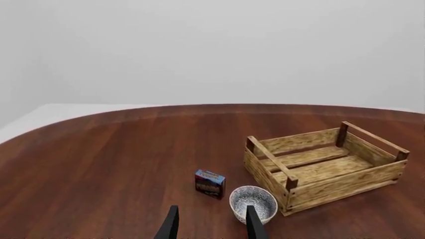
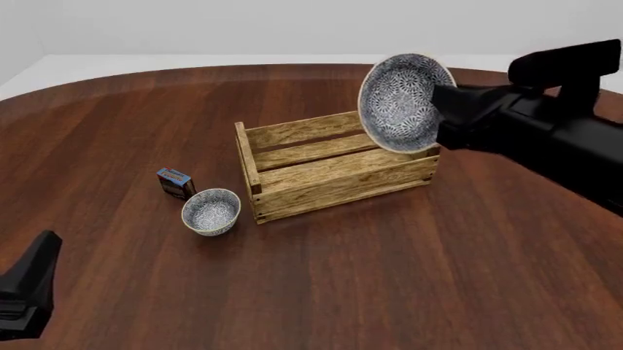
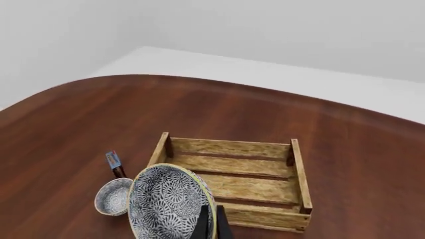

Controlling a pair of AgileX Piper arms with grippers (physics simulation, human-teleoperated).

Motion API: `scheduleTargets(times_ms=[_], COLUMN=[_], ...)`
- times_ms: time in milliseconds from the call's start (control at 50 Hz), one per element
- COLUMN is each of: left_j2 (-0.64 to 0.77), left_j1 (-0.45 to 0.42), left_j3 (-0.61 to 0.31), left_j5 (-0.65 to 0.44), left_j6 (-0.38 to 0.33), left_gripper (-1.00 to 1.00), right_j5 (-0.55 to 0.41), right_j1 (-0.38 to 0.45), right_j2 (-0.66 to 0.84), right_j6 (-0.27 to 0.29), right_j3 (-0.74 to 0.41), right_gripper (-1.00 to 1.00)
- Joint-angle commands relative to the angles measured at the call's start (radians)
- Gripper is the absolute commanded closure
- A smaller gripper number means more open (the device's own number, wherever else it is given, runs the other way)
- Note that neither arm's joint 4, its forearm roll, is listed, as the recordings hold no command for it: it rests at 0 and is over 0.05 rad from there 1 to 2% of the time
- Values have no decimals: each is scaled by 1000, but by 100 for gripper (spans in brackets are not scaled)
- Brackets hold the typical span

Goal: Stack the right bowl on the left bowl and place them in the tray.

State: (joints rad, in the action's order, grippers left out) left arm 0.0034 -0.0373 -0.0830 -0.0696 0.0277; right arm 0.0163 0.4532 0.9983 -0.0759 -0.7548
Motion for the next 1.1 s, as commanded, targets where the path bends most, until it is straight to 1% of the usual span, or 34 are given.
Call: scheduleTargets(times_ms=[20, 60, 100, 240, 400, 440, 480, 520, 640, 700, 740, 760, 780, 800, 920, 960, 1020, 1060, 1080, 1100], left_j2=[2, 16, 23, 97, 160, 176, 205, 240, 283, 326, 344, 376, 378, 387, 450, 492, 519, 524, 532, 534], left_j1=[-3, -3, -14, -37, -103, -133, -131, -149, -205, -213, -247, -274, -276, -273, -380, -412, -420, -460, -486, -491], left_j3=[3, 4, 3, -14, -89, -105, -120, -135, -189, -214, -232, -247, -250, -261, -301, -316, -332, -340, -353, -356], left_j5=[-6, 8, 15, 69, 84, 87, 103, 124, 136, 153, 156, 164, 166, 170, 179, 189, 203, 205, 197, 197], left_j6=[5, 0, 13, -9, -34, -44, -46, -48, -57, -57, -44, -40, -42, -53, -80, -90, -95, -121, -111, -109], left_gripper=[-100, -100, -100, -100, -100, -100, -100, -100, -100, -100, -100, -100, -100, -100, -100, -100, -100, -100, -100, -100], right_j5=[20, 21, 22, 33, 35, 38, 40, 40, 42, 42, 42, 42, 42, 42, 46, 47, 47, 47, 47, 47], right_j1=[64, 70, 74, 90, 105, 107, 109, 110, 114, 114, 115, 115, 115, 116, 117, 116, 114, 112, 113, 112], right_j2=[-2, -1, -1, 17, 25, 30, 35, 37, 42, 44, 41, 41, 41, 42, 46, 46, 46, 45, 43, 43], right_j6=[-3, -3, -3, 0, 3, 6, 7, 10, 12, 15, 15, 16, 16, 16, 14, 15, 14, 14, 12, 11], right_j3=[-1, -4, -4, -3, -7, -7, -7, -8, -8, -7, -7, -6, -6, -6, -3, -2, -1, 0, 1, 1], right_gripper=[100, 100, 100, 100, 100, 100, 100, 100, 100, 100, 100, 100, 100, 100, 100, 100, 100, 100, 100, 100])
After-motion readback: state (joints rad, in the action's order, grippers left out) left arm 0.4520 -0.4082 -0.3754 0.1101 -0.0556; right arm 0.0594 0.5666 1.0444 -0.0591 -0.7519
